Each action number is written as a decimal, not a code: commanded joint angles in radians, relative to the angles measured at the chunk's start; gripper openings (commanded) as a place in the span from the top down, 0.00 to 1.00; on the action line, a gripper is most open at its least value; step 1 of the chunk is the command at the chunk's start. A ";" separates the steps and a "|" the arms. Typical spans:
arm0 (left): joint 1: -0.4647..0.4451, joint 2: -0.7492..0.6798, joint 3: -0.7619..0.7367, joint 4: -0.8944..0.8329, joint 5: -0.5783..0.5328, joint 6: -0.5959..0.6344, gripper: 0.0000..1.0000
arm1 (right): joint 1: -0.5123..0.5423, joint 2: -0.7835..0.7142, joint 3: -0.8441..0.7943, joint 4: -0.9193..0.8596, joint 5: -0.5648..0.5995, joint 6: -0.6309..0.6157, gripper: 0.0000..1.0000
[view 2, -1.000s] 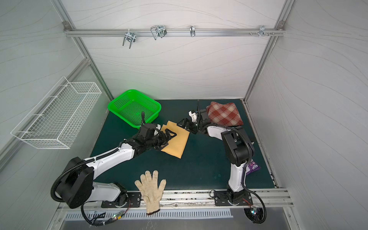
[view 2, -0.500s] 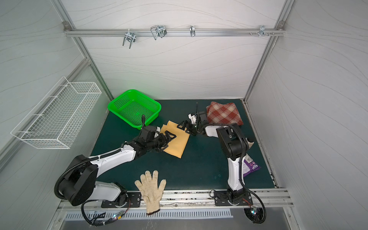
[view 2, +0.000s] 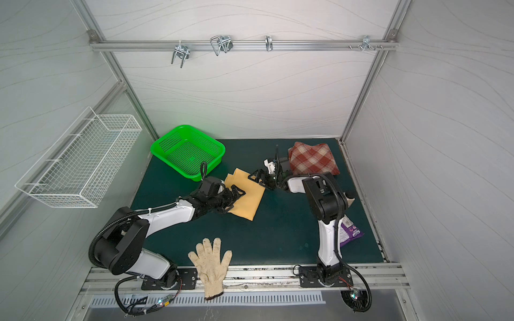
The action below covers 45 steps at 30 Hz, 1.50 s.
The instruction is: Fold and stack the skirts
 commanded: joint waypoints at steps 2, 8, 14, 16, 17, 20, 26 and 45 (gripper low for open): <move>0.077 0.081 0.059 -0.019 0.012 0.049 0.01 | -0.024 -0.011 -0.074 -0.067 0.072 0.018 0.01; 0.129 0.184 0.138 -0.086 0.018 0.119 0.01 | -0.023 -0.057 -0.144 -0.038 0.087 0.049 0.01; 0.143 0.278 0.271 -0.162 0.033 0.172 0.01 | -0.004 -0.126 -0.207 -0.043 0.118 0.067 0.01; 0.146 0.312 0.331 -0.221 0.027 0.199 0.01 | 0.005 -0.146 -0.248 -0.011 0.122 0.099 0.01; 0.147 0.327 0.361 -0.251 0.019 0.214 0.01 | 0.014 -0.157 -0.271 0.010 0.125 0.117 0.01; 0.154 0.369 0.443 -0.315 0.005 0.251 0.01 | 0.055 -0.201 -0.341 0.055 0.163 0.154 0.01; 0.154 0.474 0.616 -0.426 0.002 0.314 0.01 | 0.196 -0.294 -0.477 0.152 0.279 0.228 0.01; 0.153 0.181 0.577 -0.335 0.181 0.238 0.01 | 0.274 -0.662 -0.263 -0.239 0.358 0.000 0.01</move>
